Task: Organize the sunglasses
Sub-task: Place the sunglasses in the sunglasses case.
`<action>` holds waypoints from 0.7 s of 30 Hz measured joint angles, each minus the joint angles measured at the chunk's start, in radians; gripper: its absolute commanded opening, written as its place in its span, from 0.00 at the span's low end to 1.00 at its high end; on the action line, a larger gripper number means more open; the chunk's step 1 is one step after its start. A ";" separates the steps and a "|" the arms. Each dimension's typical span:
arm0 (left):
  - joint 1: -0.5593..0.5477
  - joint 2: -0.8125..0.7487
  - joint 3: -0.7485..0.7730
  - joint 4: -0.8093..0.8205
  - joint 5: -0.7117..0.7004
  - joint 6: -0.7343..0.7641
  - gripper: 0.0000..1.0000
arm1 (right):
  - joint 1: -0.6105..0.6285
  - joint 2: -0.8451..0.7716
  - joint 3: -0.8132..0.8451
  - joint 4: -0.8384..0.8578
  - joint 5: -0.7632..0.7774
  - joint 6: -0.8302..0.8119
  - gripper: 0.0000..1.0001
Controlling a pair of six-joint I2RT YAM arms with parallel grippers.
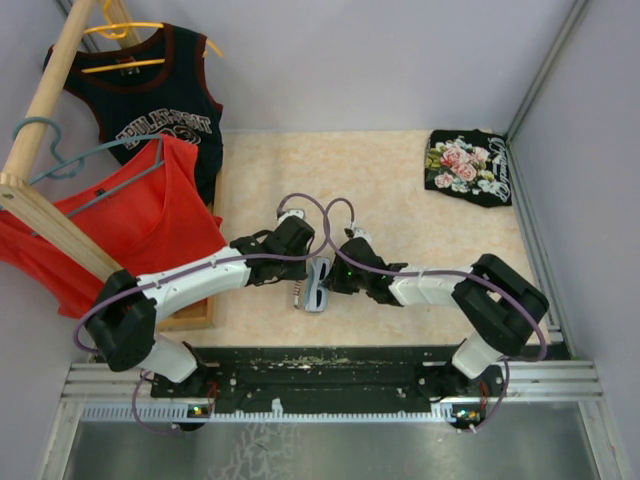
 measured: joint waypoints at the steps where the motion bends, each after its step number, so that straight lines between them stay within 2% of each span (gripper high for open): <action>1: 0.000 0.000 0.000 0.000 0.000 0.000 0.33 | 0.000 0.006 0.005 0.001 0.000 -0.001 0.05; 21: 0.000 0.000 0.000 0.000 -0.003 -0.003 0.34 | 0.019 0.069 0.073 -0.041 0.017 -0.026 0.05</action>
